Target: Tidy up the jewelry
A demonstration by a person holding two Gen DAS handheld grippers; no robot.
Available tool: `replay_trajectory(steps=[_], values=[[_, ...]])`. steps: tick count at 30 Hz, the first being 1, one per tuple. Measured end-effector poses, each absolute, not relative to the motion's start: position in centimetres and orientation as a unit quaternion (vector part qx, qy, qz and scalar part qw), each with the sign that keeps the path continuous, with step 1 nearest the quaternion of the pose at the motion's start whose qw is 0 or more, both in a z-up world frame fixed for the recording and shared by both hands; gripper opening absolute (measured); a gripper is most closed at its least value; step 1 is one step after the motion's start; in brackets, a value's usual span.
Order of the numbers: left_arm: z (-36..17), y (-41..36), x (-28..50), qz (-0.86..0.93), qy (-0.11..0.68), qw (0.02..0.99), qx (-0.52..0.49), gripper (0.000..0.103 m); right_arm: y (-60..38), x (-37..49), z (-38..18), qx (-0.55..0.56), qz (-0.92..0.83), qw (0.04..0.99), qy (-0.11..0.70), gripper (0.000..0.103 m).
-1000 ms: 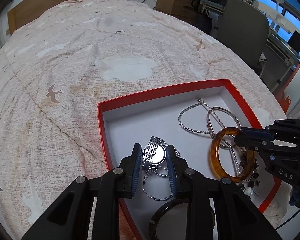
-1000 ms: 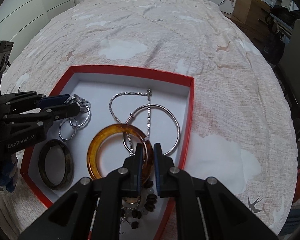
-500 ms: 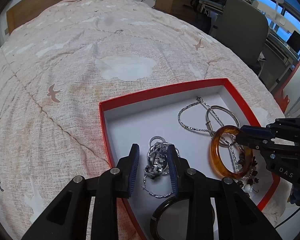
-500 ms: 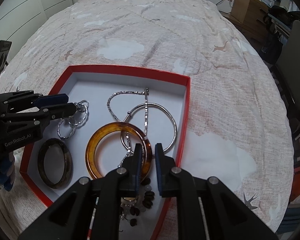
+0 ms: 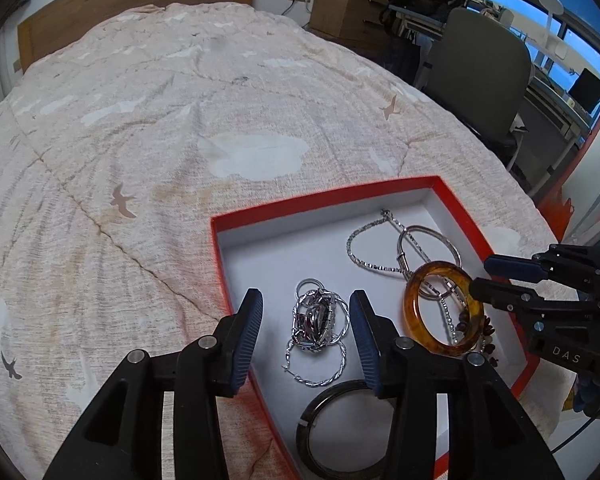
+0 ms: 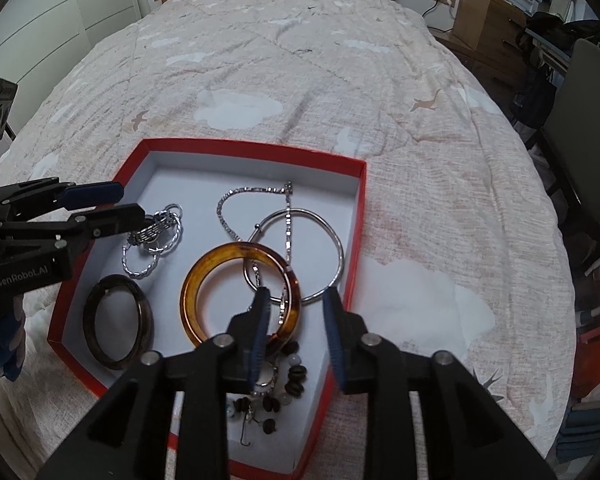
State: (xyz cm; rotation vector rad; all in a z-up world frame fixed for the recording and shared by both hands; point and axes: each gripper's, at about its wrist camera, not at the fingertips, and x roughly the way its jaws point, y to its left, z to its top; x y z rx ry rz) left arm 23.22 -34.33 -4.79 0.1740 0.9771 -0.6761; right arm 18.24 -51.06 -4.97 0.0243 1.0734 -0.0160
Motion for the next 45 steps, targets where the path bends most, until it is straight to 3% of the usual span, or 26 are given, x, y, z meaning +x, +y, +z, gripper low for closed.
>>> replay_trajectory(steps=[3, 11, 21, 30, 38, 45], values=[[-3.5, -33.7, 22.8, -0.312, 0.447, 0.834, 0.082, 0.05, -51.0, 17.7, -4.4, 0.012, -0.01, 0.862, 0.507, 0.029], [-0.5, -31.8, 21.4, -0.279, 0.421, 0.859, 0.087, 0.063, -50.1, 16.3, -2.4, 0.026, -0.018, 0.872, 0.489, 0.044], [3.5, -25.6, 19.0, -0.209, 0.387, 0.895, 0.073, 0.075, -45.2, 14.0, 1.6, 0.03, -0.012, 0.887, 0.46, 0.049], [7.7, -19.2, 14.5, -0.174, 0.364, 0.913, 0.066, 0.078, -38.8, 11.1, 6.8, 0.039, 0.001, 0.91, 0.413, 0.051], [10.6, -13.4, 8.5, -0.135, 0.346, 0.927, 0.05, 0.084, -31.8, 6.5, 11.2, 0.028, 0.013, 0.926, 0.376, 0.062], [12.8, -9.7, 4.4, -0.105, 0.322, 0.94, 0.044, 0.09, -27.2, 2.0, 14.3, 0.024, 0.014, 0.944, 0.329, 0.065]])
